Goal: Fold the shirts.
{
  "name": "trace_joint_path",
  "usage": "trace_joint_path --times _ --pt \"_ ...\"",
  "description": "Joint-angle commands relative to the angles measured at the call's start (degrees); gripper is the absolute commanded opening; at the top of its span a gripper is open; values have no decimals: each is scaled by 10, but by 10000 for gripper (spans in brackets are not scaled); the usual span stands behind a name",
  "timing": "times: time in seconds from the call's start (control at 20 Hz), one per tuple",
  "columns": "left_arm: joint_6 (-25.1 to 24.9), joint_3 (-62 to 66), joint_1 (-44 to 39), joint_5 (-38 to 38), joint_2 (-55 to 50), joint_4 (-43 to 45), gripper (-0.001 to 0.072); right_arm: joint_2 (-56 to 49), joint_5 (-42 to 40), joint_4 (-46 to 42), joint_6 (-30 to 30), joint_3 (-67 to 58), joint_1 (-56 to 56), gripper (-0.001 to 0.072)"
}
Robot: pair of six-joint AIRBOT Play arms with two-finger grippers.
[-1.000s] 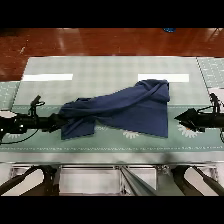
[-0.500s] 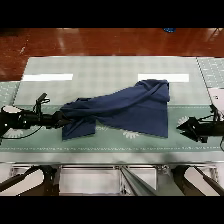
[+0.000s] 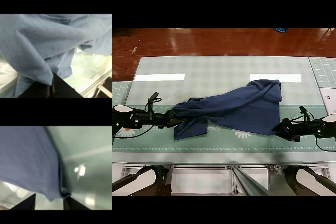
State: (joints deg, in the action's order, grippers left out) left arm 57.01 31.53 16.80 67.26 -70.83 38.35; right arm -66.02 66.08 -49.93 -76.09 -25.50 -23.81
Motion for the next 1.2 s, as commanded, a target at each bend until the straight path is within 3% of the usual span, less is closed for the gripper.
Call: trace_joint_path --times 0.0,0.05,0.1,0.3,0.45,0.7,0.95,1.15 --pt "5 1 0 -2 0 0 17 -23 -75 64 16 -5 52 242" --pt "5 1 0 -2 0 0 17 -29 -74 78 35 -14 65 87" --pt "5 2 0 -2 0 0 17 -30 -72 95 55 -26 77 32" --pt "7 55 1 29 0 -24 17 -29 14 90 57 -152 87 32" --pt "9 200 1 88 12 -120 17 -9 40 88 33 -325 86 31" --pt "138 533 1 68 30 -160 17 2 59 63 -30 -657 86 31" --pt "228 803 36 67 40 -81 17 66 77 -47 -61 -847 86 31" --pt "262 861 116 91 111 41 16 174 99 -168 -90 -860 86 32"
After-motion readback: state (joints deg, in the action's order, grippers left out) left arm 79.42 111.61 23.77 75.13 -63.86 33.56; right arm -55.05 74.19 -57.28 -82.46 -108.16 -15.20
